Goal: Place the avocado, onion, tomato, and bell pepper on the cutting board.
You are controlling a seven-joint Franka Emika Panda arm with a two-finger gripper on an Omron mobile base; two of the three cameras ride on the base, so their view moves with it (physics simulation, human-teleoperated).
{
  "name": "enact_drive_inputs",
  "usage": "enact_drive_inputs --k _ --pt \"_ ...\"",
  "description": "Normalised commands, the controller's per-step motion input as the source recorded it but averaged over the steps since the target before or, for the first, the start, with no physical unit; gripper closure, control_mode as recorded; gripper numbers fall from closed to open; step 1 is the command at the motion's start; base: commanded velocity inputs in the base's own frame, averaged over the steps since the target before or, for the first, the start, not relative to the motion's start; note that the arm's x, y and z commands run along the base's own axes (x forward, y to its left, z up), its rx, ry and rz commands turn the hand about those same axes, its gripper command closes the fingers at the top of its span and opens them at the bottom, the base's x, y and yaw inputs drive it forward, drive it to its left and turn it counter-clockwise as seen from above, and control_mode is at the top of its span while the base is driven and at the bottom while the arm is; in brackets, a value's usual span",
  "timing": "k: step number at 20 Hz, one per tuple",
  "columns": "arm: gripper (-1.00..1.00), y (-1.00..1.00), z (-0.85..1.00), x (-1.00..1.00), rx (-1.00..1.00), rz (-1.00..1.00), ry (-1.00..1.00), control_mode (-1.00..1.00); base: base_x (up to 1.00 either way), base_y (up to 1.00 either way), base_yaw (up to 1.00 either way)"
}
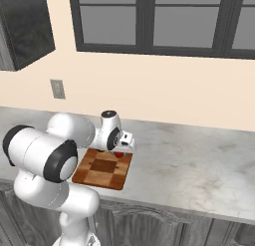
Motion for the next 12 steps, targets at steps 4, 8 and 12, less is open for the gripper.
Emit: enact_drive_inputs --k 4,8,12 --pt "1.0 0.11 -0.06 0.08 0.0 0.0 0.06 -1.0 0.0 0.0 0.0" --pt "1.0 0.11 -0.03 0.01 0.01 0.0 0.03 -1.0 0.0 0.0 0.0" --pt "-1.0 0.16 -0.08 0.0 0.0 0.0 0.02 -1.0 0.0 0.0 0.0"
